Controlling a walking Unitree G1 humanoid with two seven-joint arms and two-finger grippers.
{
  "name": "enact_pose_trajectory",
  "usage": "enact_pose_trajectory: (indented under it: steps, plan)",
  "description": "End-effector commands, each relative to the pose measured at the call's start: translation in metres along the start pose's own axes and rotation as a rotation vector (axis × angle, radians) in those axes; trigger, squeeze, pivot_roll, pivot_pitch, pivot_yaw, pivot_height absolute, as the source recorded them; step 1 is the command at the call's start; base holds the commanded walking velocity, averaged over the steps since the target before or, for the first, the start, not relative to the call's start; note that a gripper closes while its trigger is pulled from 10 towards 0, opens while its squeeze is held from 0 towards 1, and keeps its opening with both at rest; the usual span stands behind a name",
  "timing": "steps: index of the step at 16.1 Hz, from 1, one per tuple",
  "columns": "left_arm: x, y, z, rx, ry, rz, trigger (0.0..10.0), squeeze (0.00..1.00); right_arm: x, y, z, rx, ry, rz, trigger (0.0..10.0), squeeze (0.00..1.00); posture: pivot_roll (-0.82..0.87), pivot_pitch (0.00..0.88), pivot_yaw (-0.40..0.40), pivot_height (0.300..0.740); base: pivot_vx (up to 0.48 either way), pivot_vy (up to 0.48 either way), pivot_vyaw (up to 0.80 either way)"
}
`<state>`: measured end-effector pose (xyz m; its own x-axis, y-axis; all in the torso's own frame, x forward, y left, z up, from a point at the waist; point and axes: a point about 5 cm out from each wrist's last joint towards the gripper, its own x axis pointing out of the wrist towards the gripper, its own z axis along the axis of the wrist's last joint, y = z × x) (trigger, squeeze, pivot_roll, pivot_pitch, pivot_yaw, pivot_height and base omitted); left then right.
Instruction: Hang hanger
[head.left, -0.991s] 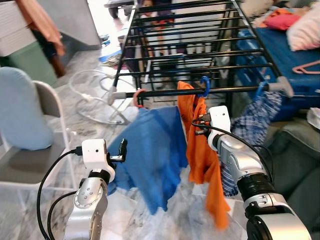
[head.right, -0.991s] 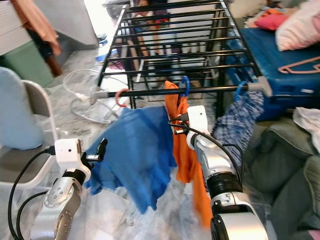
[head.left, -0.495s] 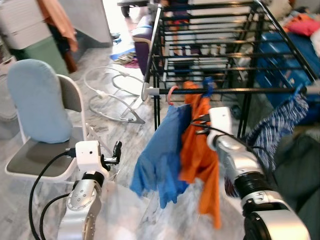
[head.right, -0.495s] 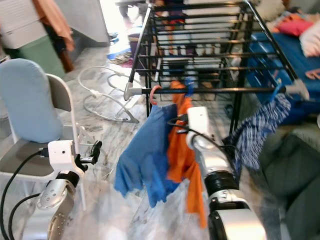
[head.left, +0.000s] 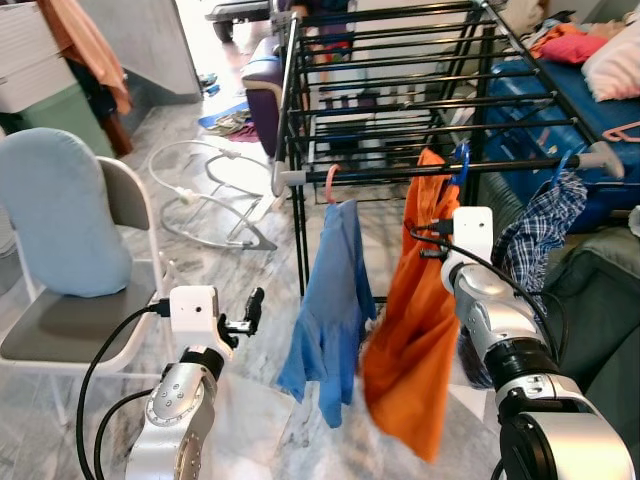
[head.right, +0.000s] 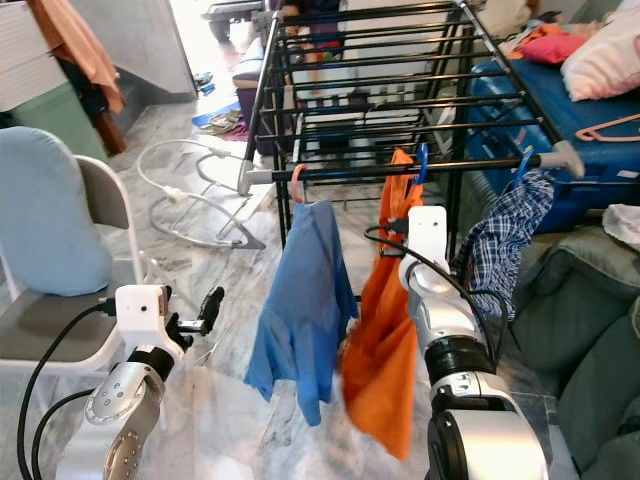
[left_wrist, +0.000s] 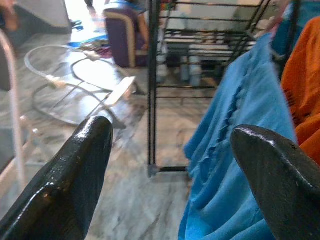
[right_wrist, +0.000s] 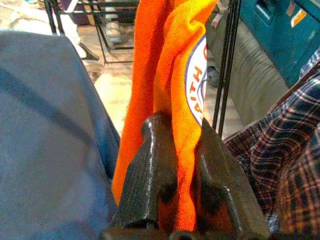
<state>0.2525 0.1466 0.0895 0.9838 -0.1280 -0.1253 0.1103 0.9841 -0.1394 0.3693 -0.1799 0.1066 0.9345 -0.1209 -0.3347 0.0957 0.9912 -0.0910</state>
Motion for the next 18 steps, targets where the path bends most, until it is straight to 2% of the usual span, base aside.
enact_pose_trajectory:
  steps: [1,9,14,18]
  plan:
    - [0.000,0.002,0.008,0.004,-0.036,-0.004,10.0,0.00,0.001,0.005,0.015,0.010,-0.053,0.012,10.0,0.00,-0.09,0.005,0.099,0.740,0.240,0.000,0.00]
    - [-0.002,0.000,0.009,-0.008,-0.039,-0.023,10.0,0.00,0.001,0.005,0.016,0.007,-0.068,0.041,10.0,0.00,-0.09,0.007,0.100,0.740,0.371,0.000,0.00]
    - [-0.002,0.002,0.006,-0.008,-0.027,-0.007,10.0,0.00,0.000,0.019,0.010,-0.031,-0.024,0.155,10.0,0.00,-0.09,0.009,0.098,0.740,0.000,0.000,0.00]
    - [-0.002,0.001,0.007,-0.010,-0.027,-0.008,10.0,0.00,-0.001,0.022,0.007,-0.045,-0.009,0.181,10.0,0.00,-0.10,0.009,0.099,0.740,0.000,0.000,0.00]
